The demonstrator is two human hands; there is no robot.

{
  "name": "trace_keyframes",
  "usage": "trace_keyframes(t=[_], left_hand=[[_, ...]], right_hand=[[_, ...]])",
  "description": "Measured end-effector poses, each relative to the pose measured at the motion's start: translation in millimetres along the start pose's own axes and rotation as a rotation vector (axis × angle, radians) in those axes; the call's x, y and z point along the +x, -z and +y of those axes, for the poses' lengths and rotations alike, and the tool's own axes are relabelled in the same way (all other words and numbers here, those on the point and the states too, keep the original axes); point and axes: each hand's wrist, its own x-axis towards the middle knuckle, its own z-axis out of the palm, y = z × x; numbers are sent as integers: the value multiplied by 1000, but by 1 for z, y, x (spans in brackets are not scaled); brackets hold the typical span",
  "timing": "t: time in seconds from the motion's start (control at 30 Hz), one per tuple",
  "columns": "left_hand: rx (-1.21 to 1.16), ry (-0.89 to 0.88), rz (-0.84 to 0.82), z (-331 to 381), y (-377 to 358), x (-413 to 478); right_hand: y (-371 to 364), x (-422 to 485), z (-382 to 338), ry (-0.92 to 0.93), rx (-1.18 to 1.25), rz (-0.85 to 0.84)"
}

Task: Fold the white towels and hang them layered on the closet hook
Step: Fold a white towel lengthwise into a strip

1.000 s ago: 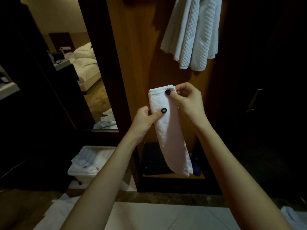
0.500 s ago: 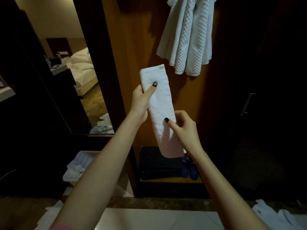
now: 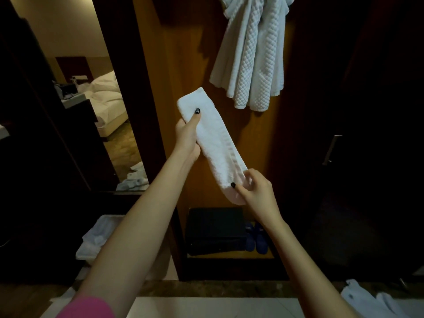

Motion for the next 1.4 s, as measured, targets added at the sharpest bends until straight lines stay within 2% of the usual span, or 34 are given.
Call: trace_keyframes(t=[0.07,0.27,0.37,0.67,0.77,0.87,0.97,1.2,1.3,1.4], left_hand=[[-13,9,10,-3,1,5],[-18,25,50,-11,6,19],[-2,32,52,-16,11,25],[5,71,32,-23,17,31],[39,95,7,-19,18,32],[47,117,-73,-13,21,32],[58,116,-182,-7,22,29],[73,121,-284,8,21,22],[58,148,-295,9,26,22],[30,177,-291,7,32,21]], right_hand=[[0,-3,7,-23,-58,-14],[18,-5,14,-67,88,37],[26,-3,12,-49,99,13],[29,-4,17,-30,209,95],[29,-1,20,-141,293,-40],[29,0,23,-254,505,-214],[24,-2,23,-246,530,-355],[6,3,21,-252,503,-455],[3,4,18,-310,745,-538],[-3,1,18,-352,850,-582]])
